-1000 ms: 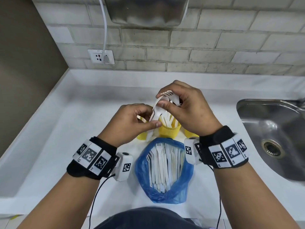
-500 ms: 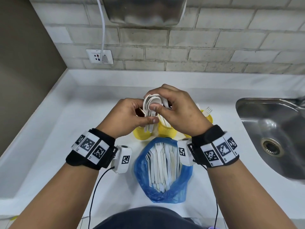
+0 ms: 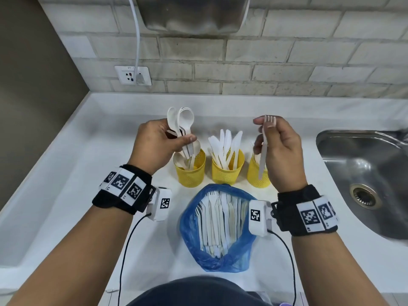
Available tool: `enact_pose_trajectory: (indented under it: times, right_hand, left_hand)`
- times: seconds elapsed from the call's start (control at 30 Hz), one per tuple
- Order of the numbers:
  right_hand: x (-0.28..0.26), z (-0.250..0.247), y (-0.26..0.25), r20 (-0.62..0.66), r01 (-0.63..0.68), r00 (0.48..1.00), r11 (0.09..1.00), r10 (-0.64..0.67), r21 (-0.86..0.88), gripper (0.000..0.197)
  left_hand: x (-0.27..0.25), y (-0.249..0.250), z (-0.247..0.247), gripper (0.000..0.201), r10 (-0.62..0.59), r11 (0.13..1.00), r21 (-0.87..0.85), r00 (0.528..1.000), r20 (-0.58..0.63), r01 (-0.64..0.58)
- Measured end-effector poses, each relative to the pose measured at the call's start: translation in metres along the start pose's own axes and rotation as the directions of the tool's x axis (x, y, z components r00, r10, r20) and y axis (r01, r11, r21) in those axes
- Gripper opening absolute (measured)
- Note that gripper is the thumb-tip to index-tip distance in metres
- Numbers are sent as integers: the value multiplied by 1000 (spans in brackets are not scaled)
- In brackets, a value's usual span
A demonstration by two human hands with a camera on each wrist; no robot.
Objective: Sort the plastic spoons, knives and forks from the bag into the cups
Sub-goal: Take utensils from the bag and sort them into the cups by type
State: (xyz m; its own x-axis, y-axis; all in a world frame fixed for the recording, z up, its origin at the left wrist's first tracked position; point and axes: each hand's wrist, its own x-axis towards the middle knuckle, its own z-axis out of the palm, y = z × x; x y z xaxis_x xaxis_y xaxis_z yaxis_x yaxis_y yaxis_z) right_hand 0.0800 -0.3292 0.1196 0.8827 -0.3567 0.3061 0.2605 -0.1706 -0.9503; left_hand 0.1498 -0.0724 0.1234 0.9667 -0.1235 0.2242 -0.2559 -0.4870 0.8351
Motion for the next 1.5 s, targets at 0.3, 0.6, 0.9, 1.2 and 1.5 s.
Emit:
enact_pose_trajectory:
  times: [0.3, 0.6, 0.9, 1.2, 1.5]
  right_hand:
    - [11, -48, 23, -241, 139, 947, 946, -214, -293, 26]
    - [18, -67, 60, -204, 79, 962, 899, -182, -431, 30]
    - [8, -55, 88, -83, -4, 995, 771, -63, -637, 34]
    - [-25, -48, 78, -80, 14, 993, 775, -83, -632, 26]
    - [-34, -51, 103, 86, 61, 996, 581, 16, -811, 20]
  left_hand:
    - [-3, -23, 36, 42, 53, 988, 143, 999, 9, -54]
    - [-11, -31, 58, 74, 80, 941, 321, 991, 104, -110]
    - [-18, -22, 55, 51, 121, 867, 473, 988, 98, -153]
    - [-42, -15, 35, 19, 234, 840, 501, 972, 15, -210]
    - [-56, -51, 46, 11, 121, 793, 581, 982, 142, -181]
